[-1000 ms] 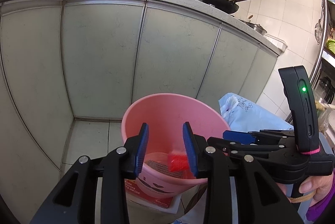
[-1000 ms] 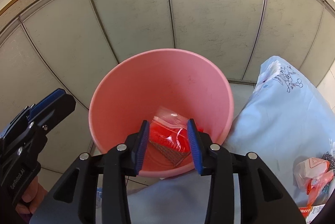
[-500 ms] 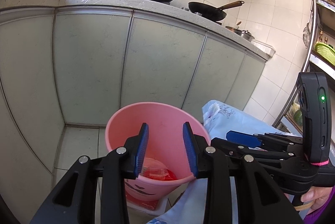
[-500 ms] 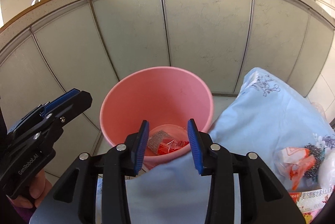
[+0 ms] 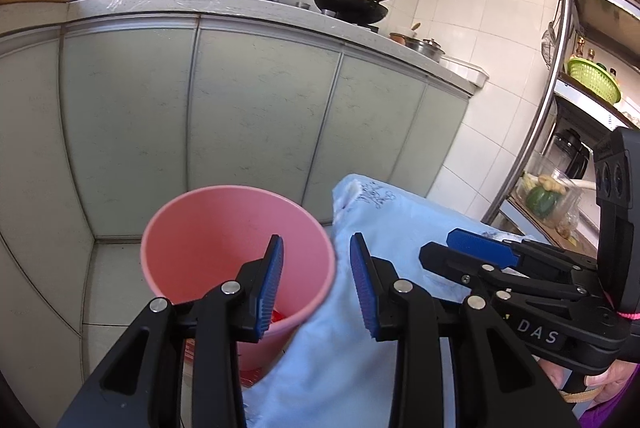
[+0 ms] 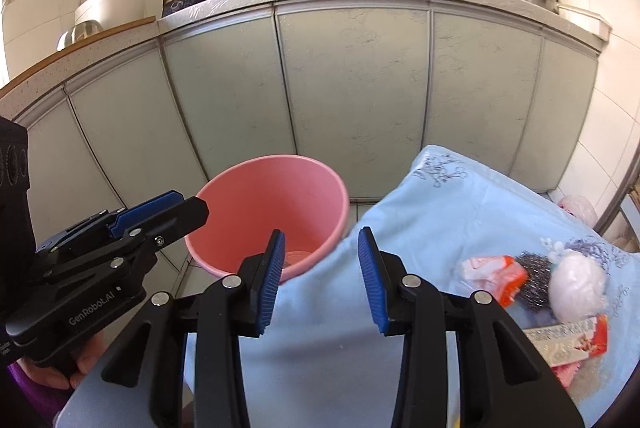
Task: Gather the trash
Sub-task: 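Move both tools back over the table trash, then grasp the orange-and-white bag with the left gripper while the right grasps clear bubble plastic, then carry both items over the pink bin and open both grippers to drop them, then move both tools back over the table trash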
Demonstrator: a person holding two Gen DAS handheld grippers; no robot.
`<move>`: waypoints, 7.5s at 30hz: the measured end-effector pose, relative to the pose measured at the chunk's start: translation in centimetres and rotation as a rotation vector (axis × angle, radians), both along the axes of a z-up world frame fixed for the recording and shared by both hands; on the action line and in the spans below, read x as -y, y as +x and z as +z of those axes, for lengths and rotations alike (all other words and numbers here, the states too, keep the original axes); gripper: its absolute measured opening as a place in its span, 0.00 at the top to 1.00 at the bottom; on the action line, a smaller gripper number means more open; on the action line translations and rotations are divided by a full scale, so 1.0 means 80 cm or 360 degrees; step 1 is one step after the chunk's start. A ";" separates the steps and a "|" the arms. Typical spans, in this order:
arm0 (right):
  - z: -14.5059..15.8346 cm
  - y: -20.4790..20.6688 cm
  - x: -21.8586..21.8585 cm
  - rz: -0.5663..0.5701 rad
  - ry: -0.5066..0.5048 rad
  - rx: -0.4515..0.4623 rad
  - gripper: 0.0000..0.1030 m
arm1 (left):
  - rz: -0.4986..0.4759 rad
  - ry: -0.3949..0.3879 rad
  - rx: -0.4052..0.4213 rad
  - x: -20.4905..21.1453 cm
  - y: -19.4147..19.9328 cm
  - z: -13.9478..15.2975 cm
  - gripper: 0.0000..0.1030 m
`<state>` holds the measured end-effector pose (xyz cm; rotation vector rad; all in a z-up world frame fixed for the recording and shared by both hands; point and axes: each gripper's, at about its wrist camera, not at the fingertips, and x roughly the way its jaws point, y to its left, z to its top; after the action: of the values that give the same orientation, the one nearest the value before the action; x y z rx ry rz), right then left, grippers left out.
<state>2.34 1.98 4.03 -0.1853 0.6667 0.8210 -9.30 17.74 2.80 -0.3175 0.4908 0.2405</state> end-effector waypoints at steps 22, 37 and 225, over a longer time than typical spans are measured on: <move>-0.014 0.002 0.216 -0.0600 0.0052 0.0013 0.63 | -0.0396 0.0035 -0.0119 0.111 0.061 -0.012 0.65; -0.053 0.028 0.293 -0.0868 0.0086 -0.0126 0.63 | -0.0637 0.0024 -0.0276 0.190 0.163 -0.050 0.65; -0.016 -0.004 -0.052 0.0250 0.0022 0.0028 0.58 | 0.0222 -0.0012 -0.0095 -0.037 0.002 -0.027 0.67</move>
<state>1.99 6.15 2.72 -0.2342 0.6356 0.9736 -9.13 20.67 0.63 -0.3529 0.5295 0.3845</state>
